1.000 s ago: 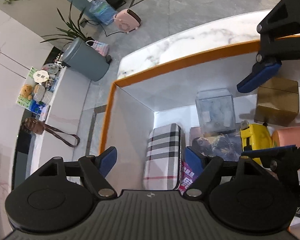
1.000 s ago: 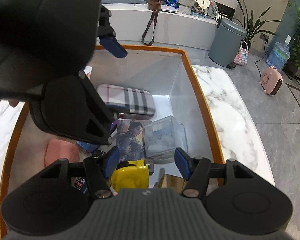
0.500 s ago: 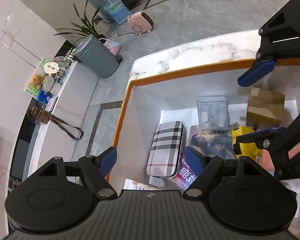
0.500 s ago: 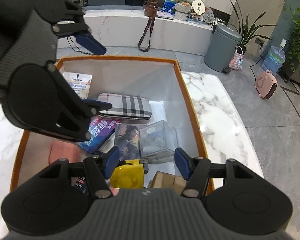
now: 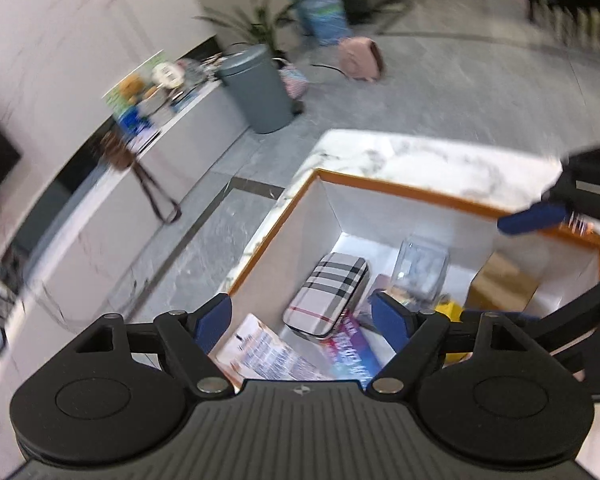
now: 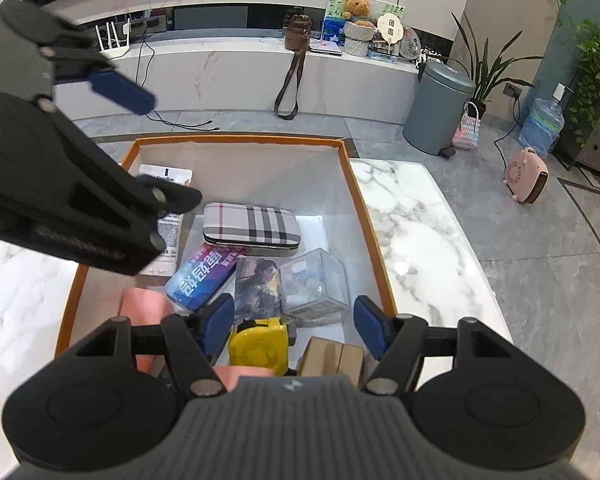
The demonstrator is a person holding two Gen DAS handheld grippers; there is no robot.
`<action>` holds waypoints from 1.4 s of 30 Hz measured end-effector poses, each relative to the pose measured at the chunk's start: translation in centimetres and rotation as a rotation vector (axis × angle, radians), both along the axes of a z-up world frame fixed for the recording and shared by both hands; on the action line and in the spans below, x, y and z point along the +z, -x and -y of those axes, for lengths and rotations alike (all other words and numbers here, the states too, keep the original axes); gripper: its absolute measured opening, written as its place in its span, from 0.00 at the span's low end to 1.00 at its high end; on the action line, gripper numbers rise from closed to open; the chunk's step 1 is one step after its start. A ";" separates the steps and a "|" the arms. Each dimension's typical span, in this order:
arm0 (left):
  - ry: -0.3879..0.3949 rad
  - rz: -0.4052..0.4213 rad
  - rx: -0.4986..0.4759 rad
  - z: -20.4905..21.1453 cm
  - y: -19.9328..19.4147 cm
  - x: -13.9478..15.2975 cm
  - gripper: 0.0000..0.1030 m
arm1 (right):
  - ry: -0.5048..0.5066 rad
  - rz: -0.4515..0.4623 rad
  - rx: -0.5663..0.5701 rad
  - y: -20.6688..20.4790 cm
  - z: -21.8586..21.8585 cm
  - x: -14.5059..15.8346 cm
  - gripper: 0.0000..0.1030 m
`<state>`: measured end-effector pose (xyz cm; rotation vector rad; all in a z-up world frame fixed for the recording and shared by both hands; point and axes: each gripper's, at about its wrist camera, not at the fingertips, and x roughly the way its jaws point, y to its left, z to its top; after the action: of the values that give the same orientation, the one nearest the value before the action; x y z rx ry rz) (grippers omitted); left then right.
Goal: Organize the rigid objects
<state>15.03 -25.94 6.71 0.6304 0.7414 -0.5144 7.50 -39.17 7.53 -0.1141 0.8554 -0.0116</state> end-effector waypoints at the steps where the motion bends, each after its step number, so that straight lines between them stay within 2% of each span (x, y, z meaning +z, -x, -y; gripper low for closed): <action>1: 0.018 0.001 0.024 -0.2 0.4 0.3 0.95 | -0.007 0.000 -0.003 0.2 0.1 0.1 0.66; 4: 0.079 0.010 0.093 -1.0 1.5 1.0 1.00 | -0.019 0.009 -0.009 0.7 0.4 0.4 0.66; 6: 0.128 0.020 0.143 -1.6 2.3 1.4 1.00 | -0.028 0.016 -0.012 1.0 0.6 0.7 0.66; 9: 0.155 0.036 0.198 -2.0 3.6 1.9 1.00 | -0.031 0.024 -0.016 1.6 1.0 0.7 0.66; 15: 0.242 0.007 0.284 -2.8 5.0 2.2 1.00 | -0.027 0.028 -0.016 3.0 1.7 0.6 0.66; 18: 0.248 0.036 0.321 -2.8 5.5 2.1 1.00 | -0.031 0.033 -0.026 3.5 2.0 0.6 0.70; 19: 0.249 0.042 0.338 -2.8 5.6 2.1 1.00 | -0.028 0.036 -0.031 3.6 2.1 0.6 0.80; 20: 0.254 0.042 0.356 -2.7 5.9 2.0 1.00 | -0.022 0.048 -0.037 3.8 2.1 0.7 0.84; 24: 0.291 -0.004 0.406 -2.9 6.3 1.8 1.00 | -0.039 0.080 -0.060 4.1 2.0 0.8 0.86; 28: 0.304 -0.016 0.464 -3.4 6.6 1.8 1.00 | -0.044 0.080 -0.069 4.0 1.7 0.7 0.88; 42: 0.334 -0.021 0.602 -4.8 7.4 0.3 1.00 | 0.000 0.022 -0.079 3.7 -0.1 -0.2 0.91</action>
<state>7.64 -21.16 7.03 0.0738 0.7993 -0.0807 3.80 -39.08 7.34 -0.0797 0.8370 -0.0865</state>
